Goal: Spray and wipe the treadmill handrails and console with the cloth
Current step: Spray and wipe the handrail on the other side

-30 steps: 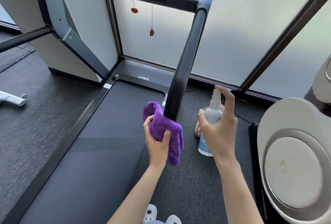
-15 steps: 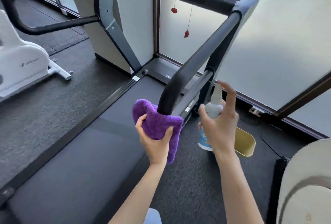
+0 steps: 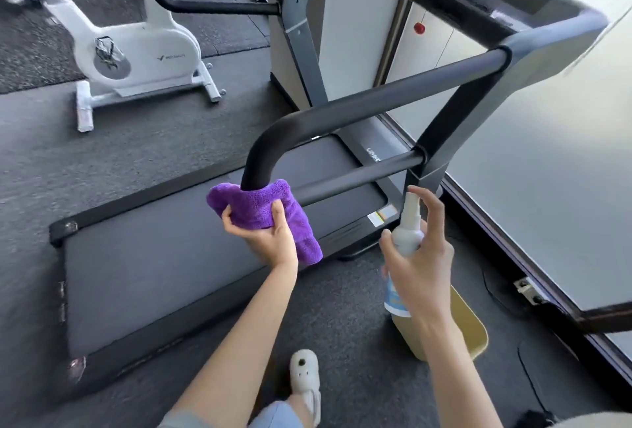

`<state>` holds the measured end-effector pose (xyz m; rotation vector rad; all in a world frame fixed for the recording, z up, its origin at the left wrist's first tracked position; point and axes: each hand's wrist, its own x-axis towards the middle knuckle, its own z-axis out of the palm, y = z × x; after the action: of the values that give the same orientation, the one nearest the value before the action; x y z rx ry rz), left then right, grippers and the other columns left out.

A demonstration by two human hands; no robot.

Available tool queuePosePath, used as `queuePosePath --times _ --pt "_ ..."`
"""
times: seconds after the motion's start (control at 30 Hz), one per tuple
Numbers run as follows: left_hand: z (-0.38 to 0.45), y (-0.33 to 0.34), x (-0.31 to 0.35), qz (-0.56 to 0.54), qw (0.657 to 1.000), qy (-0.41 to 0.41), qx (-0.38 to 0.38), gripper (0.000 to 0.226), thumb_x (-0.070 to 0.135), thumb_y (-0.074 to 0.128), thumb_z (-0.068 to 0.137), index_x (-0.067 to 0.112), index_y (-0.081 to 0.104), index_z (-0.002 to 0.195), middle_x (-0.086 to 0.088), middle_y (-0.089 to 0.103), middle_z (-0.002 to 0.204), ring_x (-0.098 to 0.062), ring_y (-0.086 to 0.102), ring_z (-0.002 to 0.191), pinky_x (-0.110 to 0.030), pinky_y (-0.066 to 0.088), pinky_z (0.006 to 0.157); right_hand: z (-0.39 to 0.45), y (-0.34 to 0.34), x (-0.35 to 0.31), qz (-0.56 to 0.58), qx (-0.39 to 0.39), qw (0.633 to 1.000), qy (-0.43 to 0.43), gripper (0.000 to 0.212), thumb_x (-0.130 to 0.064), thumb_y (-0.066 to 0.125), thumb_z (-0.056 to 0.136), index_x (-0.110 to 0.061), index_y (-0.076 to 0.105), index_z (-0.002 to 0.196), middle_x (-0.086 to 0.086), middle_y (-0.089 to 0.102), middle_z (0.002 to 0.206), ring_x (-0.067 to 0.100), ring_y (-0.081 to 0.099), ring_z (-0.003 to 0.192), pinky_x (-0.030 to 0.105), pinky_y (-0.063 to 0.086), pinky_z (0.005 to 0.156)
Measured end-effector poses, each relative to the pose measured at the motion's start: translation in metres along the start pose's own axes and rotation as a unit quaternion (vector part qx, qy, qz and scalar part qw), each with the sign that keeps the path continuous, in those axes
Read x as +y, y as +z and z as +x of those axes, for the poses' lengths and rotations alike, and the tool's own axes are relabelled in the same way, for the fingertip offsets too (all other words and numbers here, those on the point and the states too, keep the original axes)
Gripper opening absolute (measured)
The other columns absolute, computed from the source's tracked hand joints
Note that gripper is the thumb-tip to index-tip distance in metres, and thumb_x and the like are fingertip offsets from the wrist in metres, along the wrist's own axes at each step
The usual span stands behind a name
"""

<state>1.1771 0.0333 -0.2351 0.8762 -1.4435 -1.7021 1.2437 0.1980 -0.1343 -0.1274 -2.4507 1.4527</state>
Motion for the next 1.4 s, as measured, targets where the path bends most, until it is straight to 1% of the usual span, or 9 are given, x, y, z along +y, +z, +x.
queuePosePath --times 0.07,0.2,0.3,0.5,0.67,0.9,1.13,1.3,1.4 --pt "-0.003 0.002 -0.006 -0.002 0.999 0.022 0.023 0.075 0.035 0.069 0.080 0.013 0.026 0.138 -0.016 0.059 0.126 -0.026 0.065 0.090 -0.014 0.046 0.070 0.017 0.001 0.008 -0.006 -0.018 1.000 -0.003 0.066 -0.003 0.064 0.084 -0.049 0.041 0.125 0.010 0.065 0.088 0.038 0.061 0.059 0.052 0.057 0.061" --pt "-0.007 0.024 -0.016 -0.044 0.996 0.025 0.069 0.076 0.037 0.061 0.080 0.004 0.022 0.136 -0.011 0.055 0.118 0.005 0.061 0.075 -0.005 0.045 0.067 0.052 0.009 0.021 -0.040 -0.033 0.999 -0.004 0.061 -0.008 0.063 0.087 -0.047 0.039 0.128 0.006 0.058 0.073 0.031 0.059 0.062 0.050 0.056 0.065" --pt "-0.014 0.036 -0.019 -0.052 0.994 0.007 0.098 0.071 0.027 0.061 0.084 0.003 0.019 0.136 -0.013 0.053 0.118 -0.016 0.062 0.083 -0.009 0.047 0.069 0.069 0.011 0.031 -0.096 -0.044 0.994 -0.029 0.058 -0.011 0.063 0.088 -0.038 0.039 0.133 -0.001 0.054 0.071 0.023 0.053 0.064 0.042 0.053 0.067" --pt "-0.015 0.029 -0.022 -0.035 0.995 0.019 0.096 0.072 0.034 0.062 0.084 0.007 0.022 0.137 -0.003 0.057 0.113 0.011 0.063 0.081 -0.007 0.047 0.071 0.095 0.022 0.048 -0.144 -0.069 0.984 -0.076 0.059 -0.010 0.060 0.087 -0.036 0.035 0.134 0.003 0.059 0.080 0.028 0.055 0.068 0.035 0.042 0.060" --pt "-0.026 0.019 -0.021 -0.030 0.991 0.037 0.126 0.070 0.046 0.062 0.082 0.013 0.030 0.135 0.006 0.058 0.119 0.003 0.063 0.097 -0.012 0.048 0.082 0.118 0.032 0.063 -0.133 -0.124 0.979 -0.087 0.057 -0.001 0.057 0.083 -0.025 0.046 0.133 0.002 0.050 0.067 0.021 0.045 0.059 0.033 0.028 0.058" --pt "-0.044 0.027 -0.016 -0.014 0.977 0.053 0.208 0.060 0.034 0.061 0.087 0.008 0.033 0.133 0.010 0.053 0.120 0.008 0.060 0.098 -0.010 0.046 0.083 0.140 0.022 0.078 -0.137 -0.203 0.958 -0.148 0.064 -0.005 0.057 0.083 -0.038 0.030 0.131 0.002 0.053 0.075 0.031 0.051 0.067 0.035 0.036 0.057" --pt "-0.068 0.049 -0.019 -0.003 0.967 0.071 0.243 0.053 0.022 0.060 0.093 0.004 0.032 0.133 0.015 0.050 0.121 0.011 0.059 0.100 -0.008 0.045 0.083 0.184 -0.016 0.117 -0.154 -0.185 0.961 -0.138 0.065 -0.006 0.059 0.083 -0.038 0.032 0.132 -0.007 0.047 0.069 0.024 0.048 0.063 0.031 0.032 0.052" --pt "-0.091 0.062 -0.021 0.005 0.968 0.064 0.241 0.057 0.031 0.061 0.090 0.008 0.032 0.133 0.010 0.050 0.123 0.008 0.059 0.102 -0.011 0.046 0.085 0.208 -0.034 0.138 -0.134 -0.191 0.971 -0.051 0.056 -0.005 0.059 0.086 -0.031 0.040 0.131 0.010 0.058 0.076 0.031 0.055 0.065 0.036 0.045 0.060" --pt "-0.101 0.063 -0.020 0.008 0.973 0.060 0.224 0.058 0.042 0.061 0.086 0.016 0.034 0.131 0.012 0.052 0.120 0.005 0.060 0.100 -0.014 0.047 0.086 0.215 -0.037 0.142 -0.108 -0.169 0.978 -0.049 0.057 -0.004 0.059 0.084 -0.033 0.038 0.128 0.008 0.056 0.068 0.026 0.054 0.060 0.035 0.043 0.057"
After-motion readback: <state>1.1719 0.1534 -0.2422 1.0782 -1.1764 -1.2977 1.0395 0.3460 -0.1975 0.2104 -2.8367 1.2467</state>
